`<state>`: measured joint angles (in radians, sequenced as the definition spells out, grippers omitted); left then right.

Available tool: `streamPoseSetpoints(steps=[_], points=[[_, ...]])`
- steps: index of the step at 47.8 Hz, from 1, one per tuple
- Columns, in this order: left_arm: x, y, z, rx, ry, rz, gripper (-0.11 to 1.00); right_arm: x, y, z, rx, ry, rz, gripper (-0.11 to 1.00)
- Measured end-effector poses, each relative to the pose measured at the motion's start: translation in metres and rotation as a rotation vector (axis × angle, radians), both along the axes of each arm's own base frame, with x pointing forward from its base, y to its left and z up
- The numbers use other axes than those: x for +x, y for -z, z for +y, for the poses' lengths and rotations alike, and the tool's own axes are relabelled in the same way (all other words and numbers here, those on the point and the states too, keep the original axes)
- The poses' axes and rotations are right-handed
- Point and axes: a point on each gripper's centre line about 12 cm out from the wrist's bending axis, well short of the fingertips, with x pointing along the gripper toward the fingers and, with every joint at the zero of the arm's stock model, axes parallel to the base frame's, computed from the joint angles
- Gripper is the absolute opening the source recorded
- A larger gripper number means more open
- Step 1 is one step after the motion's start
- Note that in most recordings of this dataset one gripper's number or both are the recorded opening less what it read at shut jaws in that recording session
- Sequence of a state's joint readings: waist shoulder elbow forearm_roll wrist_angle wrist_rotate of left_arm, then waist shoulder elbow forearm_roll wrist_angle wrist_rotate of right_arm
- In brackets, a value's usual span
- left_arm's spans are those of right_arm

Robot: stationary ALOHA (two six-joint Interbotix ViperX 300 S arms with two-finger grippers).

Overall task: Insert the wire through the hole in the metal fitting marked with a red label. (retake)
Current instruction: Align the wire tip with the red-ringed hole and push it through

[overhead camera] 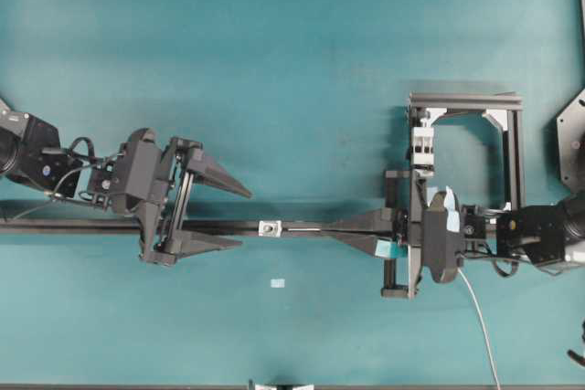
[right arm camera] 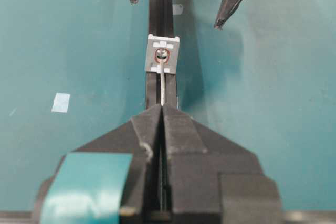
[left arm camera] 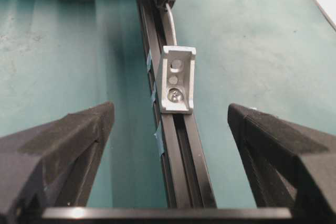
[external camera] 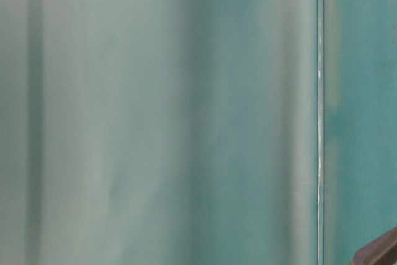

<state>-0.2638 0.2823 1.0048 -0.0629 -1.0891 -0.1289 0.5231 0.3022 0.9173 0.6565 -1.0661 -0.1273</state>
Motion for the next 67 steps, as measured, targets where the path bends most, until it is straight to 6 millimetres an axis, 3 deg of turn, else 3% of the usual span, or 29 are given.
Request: streamPoseSetpoints(steps=[19, 67], points=[[-0.0002, 0.0005, -0.0003, 0.0, 0.0, 0.002, 0.54, 0.0, 0.0078, -0.0002, 0.022, 0.011, 0.002, 0.02], [0.0018, 0.0023, -0.0009, 0.001, 0.0, 0.005, 0.54, 0.0039, 0.0044, 0.0015, 0.027, 0.014, -0.022, 0.02]])
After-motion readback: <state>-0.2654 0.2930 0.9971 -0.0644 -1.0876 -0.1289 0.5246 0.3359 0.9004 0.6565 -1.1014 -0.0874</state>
